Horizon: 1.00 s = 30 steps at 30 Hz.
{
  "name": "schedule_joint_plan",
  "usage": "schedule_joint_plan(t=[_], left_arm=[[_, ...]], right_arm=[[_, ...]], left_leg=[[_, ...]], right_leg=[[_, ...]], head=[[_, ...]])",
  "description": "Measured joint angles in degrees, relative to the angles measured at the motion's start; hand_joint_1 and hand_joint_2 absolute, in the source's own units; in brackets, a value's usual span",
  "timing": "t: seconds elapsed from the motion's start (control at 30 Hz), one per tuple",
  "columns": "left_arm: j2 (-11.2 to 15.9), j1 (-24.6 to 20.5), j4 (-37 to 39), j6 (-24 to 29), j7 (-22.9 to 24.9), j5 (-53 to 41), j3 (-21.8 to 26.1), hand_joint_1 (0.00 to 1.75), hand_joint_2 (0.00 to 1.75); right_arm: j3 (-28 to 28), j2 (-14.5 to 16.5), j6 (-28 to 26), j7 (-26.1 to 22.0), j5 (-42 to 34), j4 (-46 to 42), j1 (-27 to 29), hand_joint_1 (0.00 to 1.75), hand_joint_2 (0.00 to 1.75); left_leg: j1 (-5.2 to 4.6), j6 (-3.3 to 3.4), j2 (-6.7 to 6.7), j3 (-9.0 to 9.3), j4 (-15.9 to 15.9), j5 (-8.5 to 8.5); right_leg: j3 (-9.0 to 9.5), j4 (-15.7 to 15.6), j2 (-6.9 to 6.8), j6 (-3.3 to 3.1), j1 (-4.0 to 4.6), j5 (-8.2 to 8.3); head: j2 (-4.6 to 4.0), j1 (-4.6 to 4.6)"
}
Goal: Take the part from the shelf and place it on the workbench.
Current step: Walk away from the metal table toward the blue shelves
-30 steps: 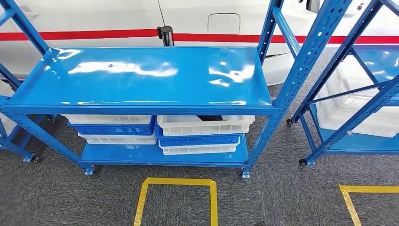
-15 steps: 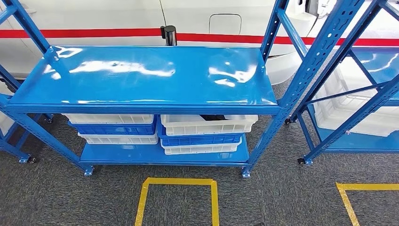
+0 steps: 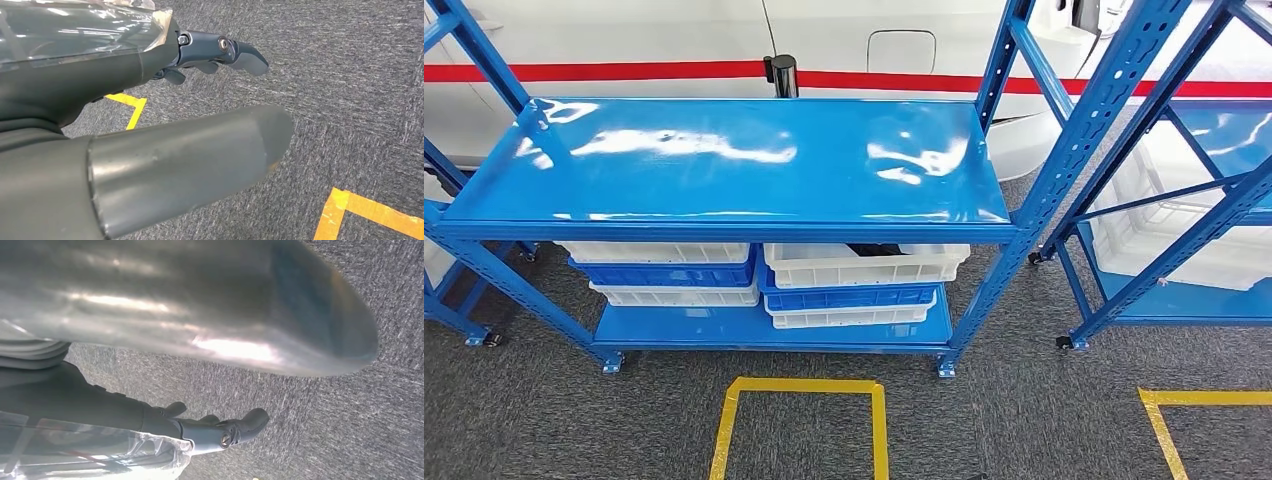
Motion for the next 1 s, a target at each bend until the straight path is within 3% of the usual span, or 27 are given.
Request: schedule_joint_plan(t=[0.5,0.73,0.8,0.9,0.93,0.97,1.0], left_arm=[[0.0,0.0,0.0,-0.1,0.0,-0.7,0.0,0.00,0.00],[0.2,-0.1,0.0,-0.1,0.0,-0.8,-0.1,0.00,0.00],[0.2,-0.2,0.0,-0.1,0.2,-0.7,-0.1,0.00,0.00],[0.2,-0.2,0.0,-0.1,0.6,-0.7,-0.1,0.00,0.00],[0.1,-0.2,0.0,-0.1,0.7,-0.7,-0.1,0.00,0.44],[0.1,-0.2,0.0,-0.1,0.7,-0.7,-0.1,0.00,0.87],[0.1,-0.2,0.0,-0.1,0.8,-0.7,-0.1,0.00,1.31]], right_arm=[[0.0,0.0,-0.3,0.1,0.1,0.0,0.2,0.00,0.00],[0.0,0.1,-0.4,0.1,0.3,0.0,0.2,0.00,0.00],[0.0,0.1,-0.5,0.2,0.5,0.0,0.2,0.00,0.00],[0.0,0.1,-0.5,0.4,0.6,0.0,0.3,0.00,0.00],[0.0,0.1,-0.5,0.5,0.6,0.0,0.3,0.00,0.00],[0.0,0.0,-0.5,0.6,0.6,0.0,0.4,0.00,0.00],[0.0,0.0,-0.5,0.7,0.6,0.0,0.4,0.00,0.00]], left_leg=[[0.05,0.02,0.00,-0.04,0.1,-0.03],[0.02,1.13,0.12,0.11,-0.5,0.37],[0.42,1.68,0.38,0.42,-1.4,1.02],[0.54,1.84,0.77,0.22,-1.6,1.24],[0.58,1.76,0.86,0.15,-1.6,1.25],[0.68,1.58,0.89,0.13,-1.6,1.25],[0.85,1.28,0.90,0.15,-1.5,1.20]], right_leg=[[0.01,0.0,0.00,0.02,0.05,0.02],[-0.02,-0.2,-0.08,0.77,-0.46,0.21],[-1.59,3.1,-0.30,0.57,-0.39,-1.67],[-6.76,14.0,-0.44,0.20,-0.64,-6.40],[-7.54,15.8,-0.46,0.50,-0.79,-6.87],[-7.16,15.3,-0.52,1.03,-1.00,-6.40],[-5.53,12.4,-0.65,1.72,-1.28,-5.14]], head=[[0.00,0.00],[0.00,0.00],[0.00,0.12],[0.00,0.28],[0.00,0.27],[0.00,0.27],[0.00,0.26]])
